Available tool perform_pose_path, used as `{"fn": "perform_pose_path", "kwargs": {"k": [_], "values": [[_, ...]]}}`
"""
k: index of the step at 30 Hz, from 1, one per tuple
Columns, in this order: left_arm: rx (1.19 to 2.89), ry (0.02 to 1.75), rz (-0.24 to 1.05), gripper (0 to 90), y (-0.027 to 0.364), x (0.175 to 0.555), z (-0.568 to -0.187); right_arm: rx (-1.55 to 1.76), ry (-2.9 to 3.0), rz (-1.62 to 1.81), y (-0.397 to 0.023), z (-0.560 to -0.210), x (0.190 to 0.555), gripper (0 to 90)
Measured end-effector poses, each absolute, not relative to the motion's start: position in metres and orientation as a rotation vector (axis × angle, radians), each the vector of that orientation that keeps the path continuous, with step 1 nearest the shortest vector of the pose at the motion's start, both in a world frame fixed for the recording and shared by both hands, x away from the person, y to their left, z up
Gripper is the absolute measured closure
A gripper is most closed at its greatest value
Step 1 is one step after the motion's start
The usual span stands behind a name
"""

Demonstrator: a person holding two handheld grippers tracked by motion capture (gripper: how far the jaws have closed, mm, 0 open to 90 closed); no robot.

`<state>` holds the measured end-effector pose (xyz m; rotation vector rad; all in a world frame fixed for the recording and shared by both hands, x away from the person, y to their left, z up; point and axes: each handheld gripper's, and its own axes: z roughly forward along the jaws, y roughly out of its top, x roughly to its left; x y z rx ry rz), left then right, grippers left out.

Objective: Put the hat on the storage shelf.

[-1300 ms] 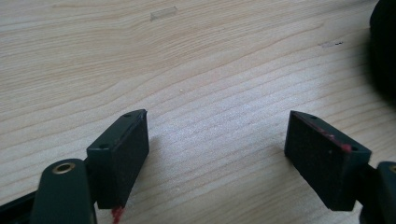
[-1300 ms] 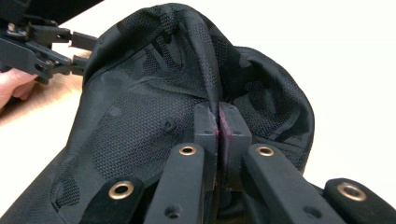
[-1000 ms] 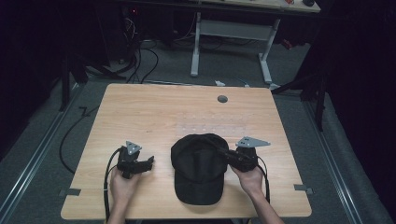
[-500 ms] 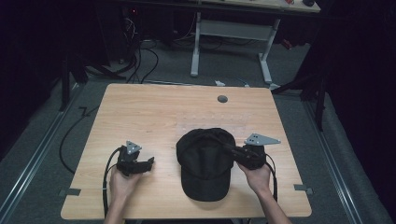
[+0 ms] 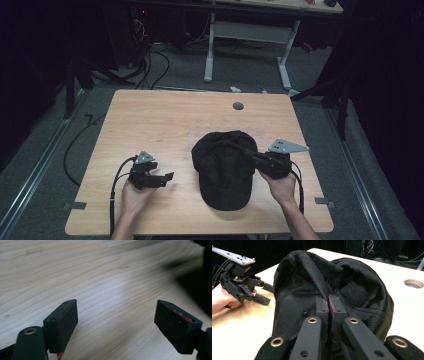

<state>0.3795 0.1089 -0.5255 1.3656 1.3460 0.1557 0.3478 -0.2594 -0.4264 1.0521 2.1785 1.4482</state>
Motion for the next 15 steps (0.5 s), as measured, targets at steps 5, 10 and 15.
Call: {"fn": "perform_pose_path", "kwargs": {"k": [5, 10, 15], "values": [[1.352, 1.284, 0.057, 18.2, 0.105, 0.372, -0.512, 1.033, 2.171, 1.475, -0.260, -0.421, 0.348, 87.8], [1.360, 1.247, -0.020, 17.6, 0.098, 0.367, -0.502, 1.005, 2.159, 1.493, -0.259, -0.416, 0.350, 87.8], [1.389, 1.220, -0.055, 17.8, 0.091, 0.364, -0.495, 0.976, 2.154, 1.524, -0.258, -0.410, 0.351, 87.8]]}}
